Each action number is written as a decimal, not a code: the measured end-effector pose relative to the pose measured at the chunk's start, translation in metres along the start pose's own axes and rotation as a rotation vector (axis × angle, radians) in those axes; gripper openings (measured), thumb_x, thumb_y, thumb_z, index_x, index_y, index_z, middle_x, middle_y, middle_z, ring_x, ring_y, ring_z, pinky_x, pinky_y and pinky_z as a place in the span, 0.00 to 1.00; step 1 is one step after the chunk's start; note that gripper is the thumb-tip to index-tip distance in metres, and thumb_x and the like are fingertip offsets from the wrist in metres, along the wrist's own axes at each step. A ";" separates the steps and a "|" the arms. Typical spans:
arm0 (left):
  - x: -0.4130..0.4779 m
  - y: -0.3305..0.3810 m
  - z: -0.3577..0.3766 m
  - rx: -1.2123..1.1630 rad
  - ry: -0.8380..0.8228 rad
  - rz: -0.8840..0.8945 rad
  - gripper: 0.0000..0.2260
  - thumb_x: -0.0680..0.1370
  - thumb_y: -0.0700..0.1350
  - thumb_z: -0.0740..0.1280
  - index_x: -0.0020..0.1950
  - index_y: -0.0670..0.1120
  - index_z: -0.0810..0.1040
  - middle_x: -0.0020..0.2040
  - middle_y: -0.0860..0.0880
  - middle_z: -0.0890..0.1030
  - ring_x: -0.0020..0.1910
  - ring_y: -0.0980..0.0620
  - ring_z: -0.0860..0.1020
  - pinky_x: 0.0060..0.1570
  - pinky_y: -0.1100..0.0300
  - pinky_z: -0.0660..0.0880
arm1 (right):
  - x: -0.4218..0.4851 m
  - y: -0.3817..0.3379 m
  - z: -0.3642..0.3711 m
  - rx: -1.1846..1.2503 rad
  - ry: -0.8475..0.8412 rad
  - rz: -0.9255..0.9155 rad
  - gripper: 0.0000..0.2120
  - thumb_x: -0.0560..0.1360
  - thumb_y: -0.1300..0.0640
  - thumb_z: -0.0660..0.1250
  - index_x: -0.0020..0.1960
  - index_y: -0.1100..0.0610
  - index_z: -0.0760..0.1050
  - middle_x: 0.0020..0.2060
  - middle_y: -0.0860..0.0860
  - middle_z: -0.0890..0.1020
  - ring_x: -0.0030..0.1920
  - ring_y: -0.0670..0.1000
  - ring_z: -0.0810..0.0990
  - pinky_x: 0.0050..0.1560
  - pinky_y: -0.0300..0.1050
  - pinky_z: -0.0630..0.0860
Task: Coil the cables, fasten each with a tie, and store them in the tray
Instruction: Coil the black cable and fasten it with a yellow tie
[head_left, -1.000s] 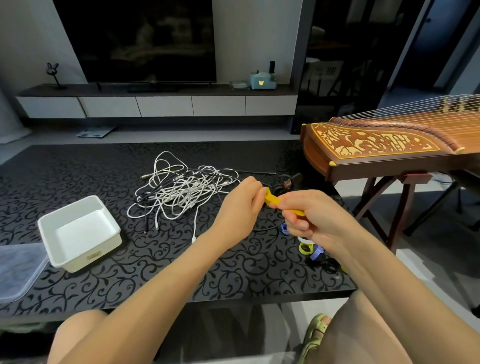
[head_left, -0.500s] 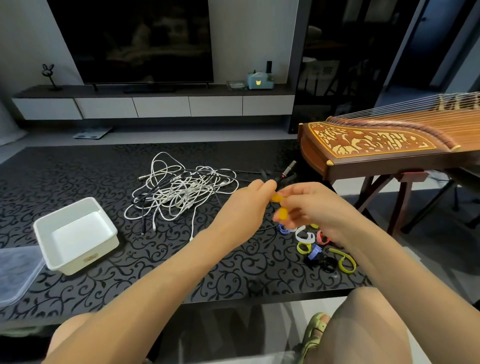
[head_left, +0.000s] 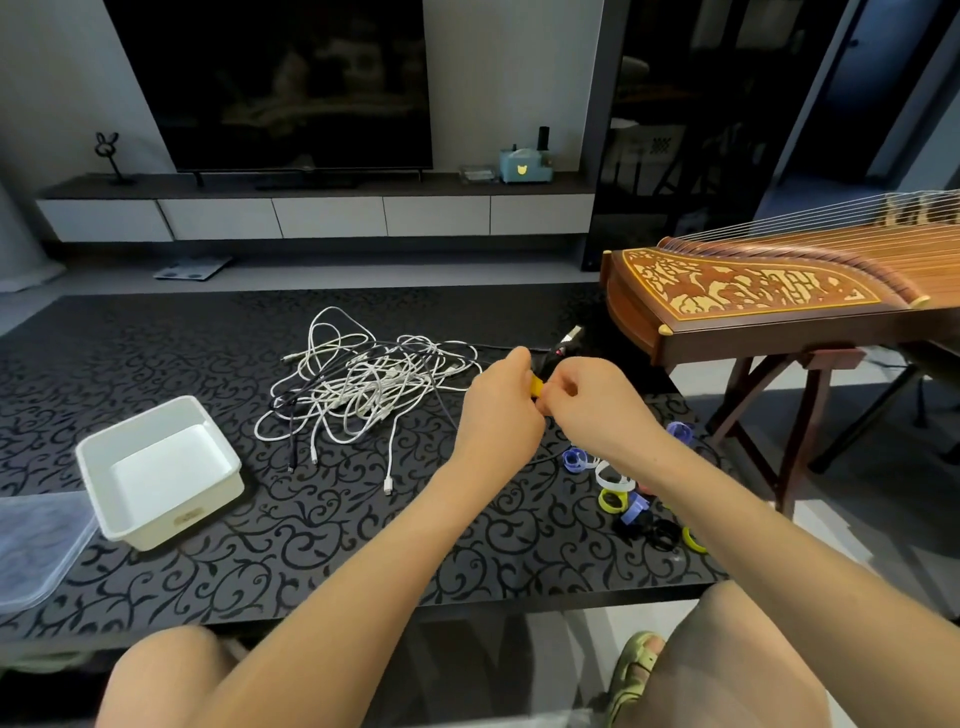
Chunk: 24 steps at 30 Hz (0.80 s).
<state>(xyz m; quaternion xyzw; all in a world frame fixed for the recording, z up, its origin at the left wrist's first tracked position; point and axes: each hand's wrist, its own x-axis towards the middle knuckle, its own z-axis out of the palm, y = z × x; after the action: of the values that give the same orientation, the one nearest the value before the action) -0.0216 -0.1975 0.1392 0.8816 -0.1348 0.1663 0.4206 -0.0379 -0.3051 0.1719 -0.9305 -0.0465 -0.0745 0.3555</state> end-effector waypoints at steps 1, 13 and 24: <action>0.001 -0.002 -0.001 -0.057 0.004 -0.027 0.16 0.74 0.32 0.58 0.34 0.49 0.57 0.30 0.51 0.65 0.29 0.53 0.60 0.29 0.58 0.56 | -0.001 0.001 0.000 0.038 0.008 -0.006 0.10 0.76 0.65 0.59 0.36 0.64 0.71 0.37 0.59 0.79 0.31 0.44 0.71 0.29 0.36 0.65; 0.001 -0.005 -0.023 -0.528 -0.339 -0.211 0.12 0.83 0.49 0.55 0.43 0.46 0.70 0.30 0.52 0.77 0.28 0.53 0.75 0.35 0.60 0.72 | -0.008 0.006 -0.003 0.491 0.055 -0.042 0.09 0.75 0.66 0.59 0.37 0.70 0.70 0.35 0.64 0.77 0.38 0.59 0.78 0.46 0.55 0.74; -0.004 0.002 -0.043 -0.727 -0.497 -0.312 0.16 0.83 0.49 0.56 0.38 0.45 0.72 0.27 0.54 0.69 0.26 0.55 0.69 0.30 0.66 0.69 | -0.024 0.014 -0.027 0.156 0.077 -0.286 0.08 0.75 0.59 0.67 0.37 0.56 0.76 0.35 0.47 0.78 0.37 0.46 0.75 0.39 0.40 0.70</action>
<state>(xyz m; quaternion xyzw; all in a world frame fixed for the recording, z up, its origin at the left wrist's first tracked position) -0.0337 -0.1646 0.1646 0.6998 -0.1468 -0.1731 0.6773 -0.0621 -0.3346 0.1782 -0.8805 -0.1704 -0.1561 0.4140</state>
